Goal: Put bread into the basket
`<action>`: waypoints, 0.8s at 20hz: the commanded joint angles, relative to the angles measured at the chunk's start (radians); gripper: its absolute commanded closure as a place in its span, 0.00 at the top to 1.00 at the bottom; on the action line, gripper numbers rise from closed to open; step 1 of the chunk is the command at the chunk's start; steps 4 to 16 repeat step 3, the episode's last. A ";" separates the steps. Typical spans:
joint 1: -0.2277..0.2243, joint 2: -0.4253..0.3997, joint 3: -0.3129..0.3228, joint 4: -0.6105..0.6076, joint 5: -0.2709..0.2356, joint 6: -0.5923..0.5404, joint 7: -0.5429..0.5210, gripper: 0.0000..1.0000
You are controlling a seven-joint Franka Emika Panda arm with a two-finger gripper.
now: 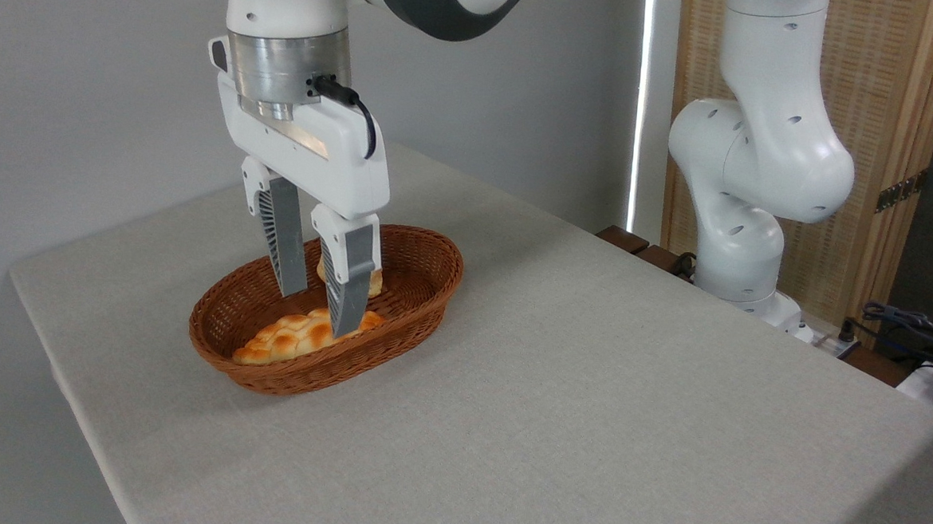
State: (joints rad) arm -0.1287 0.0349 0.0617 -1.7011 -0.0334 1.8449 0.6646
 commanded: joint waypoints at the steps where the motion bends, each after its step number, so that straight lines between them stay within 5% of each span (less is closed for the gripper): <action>1: -0.006 0.008 0.027 0.018 -0.020 -0.038 -0.017 1.00; 16: -0.006 0.008 0.027 0.018 -0.028 -0.038 -0.022 1.00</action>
